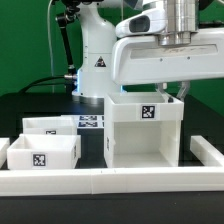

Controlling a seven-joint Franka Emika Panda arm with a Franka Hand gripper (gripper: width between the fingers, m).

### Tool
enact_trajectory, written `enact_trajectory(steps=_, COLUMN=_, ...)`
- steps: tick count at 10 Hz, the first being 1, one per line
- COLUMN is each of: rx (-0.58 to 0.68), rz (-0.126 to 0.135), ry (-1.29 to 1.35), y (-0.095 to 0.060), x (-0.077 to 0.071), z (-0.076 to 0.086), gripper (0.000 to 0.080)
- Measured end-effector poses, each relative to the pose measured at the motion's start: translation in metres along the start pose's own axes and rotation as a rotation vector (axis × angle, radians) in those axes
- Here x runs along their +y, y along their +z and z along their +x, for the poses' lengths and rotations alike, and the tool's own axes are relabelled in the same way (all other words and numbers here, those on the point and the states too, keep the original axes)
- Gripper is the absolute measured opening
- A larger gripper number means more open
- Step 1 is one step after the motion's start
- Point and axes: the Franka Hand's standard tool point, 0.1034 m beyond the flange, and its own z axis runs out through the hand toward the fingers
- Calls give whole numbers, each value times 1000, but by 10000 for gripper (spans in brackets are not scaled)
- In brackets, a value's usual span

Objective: Assemble drawer

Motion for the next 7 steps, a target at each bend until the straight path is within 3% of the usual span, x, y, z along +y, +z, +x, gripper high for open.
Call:
enact_trajectory(steps=3, rx=0, rz=0, ry=1, y=0, x=-1, z=0, gripper=38)
enact_trajectory(steps=7, rx=5, rz=11, ry=288, y=1, x=-9, z=1, gripper=38)
